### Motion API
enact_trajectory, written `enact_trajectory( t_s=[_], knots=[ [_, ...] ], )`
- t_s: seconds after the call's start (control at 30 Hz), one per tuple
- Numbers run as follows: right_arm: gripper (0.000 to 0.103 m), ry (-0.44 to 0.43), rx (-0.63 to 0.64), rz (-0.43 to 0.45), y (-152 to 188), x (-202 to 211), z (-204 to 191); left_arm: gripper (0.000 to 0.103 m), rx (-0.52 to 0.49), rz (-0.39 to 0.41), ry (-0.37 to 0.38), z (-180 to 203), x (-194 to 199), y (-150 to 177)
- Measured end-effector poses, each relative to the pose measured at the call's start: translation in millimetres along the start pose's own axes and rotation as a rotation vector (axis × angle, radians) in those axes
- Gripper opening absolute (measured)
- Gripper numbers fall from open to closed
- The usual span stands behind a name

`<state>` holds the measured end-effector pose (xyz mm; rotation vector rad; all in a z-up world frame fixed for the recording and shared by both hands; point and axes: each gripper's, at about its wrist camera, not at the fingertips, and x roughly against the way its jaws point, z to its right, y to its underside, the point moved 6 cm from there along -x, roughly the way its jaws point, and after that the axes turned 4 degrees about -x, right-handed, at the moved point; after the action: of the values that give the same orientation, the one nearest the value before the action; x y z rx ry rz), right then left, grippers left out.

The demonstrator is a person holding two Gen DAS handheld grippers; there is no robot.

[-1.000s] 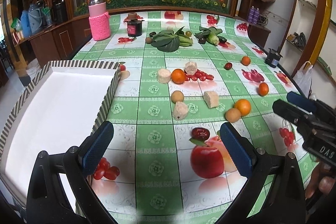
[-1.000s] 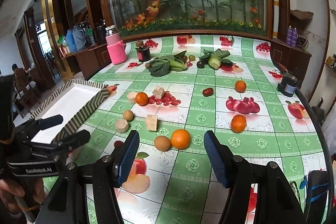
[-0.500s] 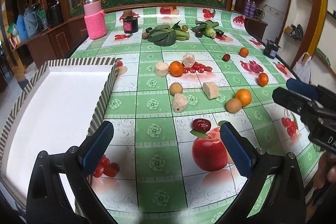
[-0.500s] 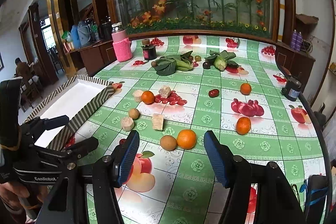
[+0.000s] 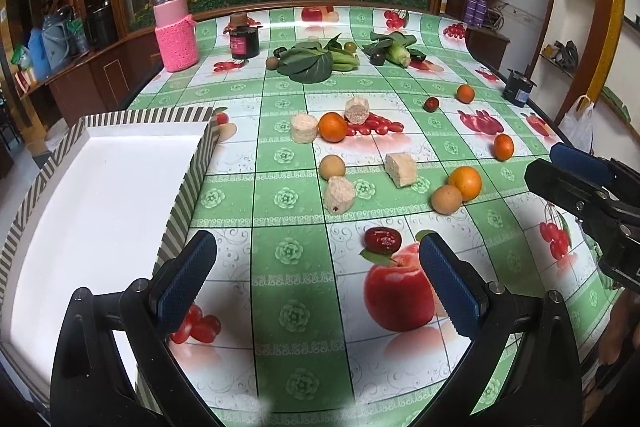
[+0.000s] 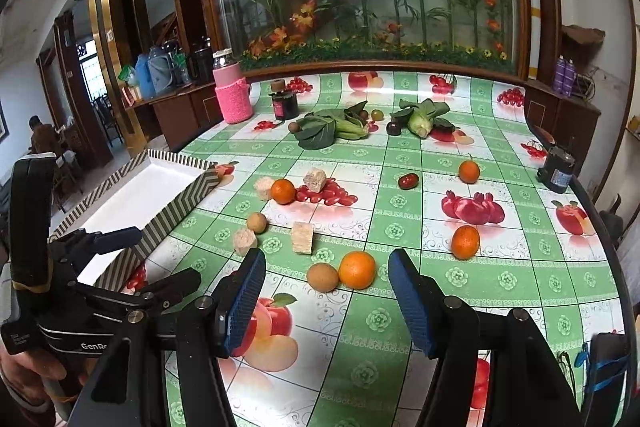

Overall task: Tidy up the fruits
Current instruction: 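Move both tools toward the brown round fruits on the table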

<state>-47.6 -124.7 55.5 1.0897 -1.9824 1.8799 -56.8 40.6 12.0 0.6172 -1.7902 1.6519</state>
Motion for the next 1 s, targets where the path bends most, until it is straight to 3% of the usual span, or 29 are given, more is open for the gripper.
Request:
enact_trajectory(
  t_s=[0.57,1.0],
  knots=[
    [0.063,-0.011,0.022,-0.020,5,-8,-1,0.103,0.010,0.009,-0.045,2,-12,-10],
    [0.063,-0.008,-0.011,-0.053,10,-19,9,0.103,0.020,-0.008,-0.039,5,-22,-12]
  ],
)
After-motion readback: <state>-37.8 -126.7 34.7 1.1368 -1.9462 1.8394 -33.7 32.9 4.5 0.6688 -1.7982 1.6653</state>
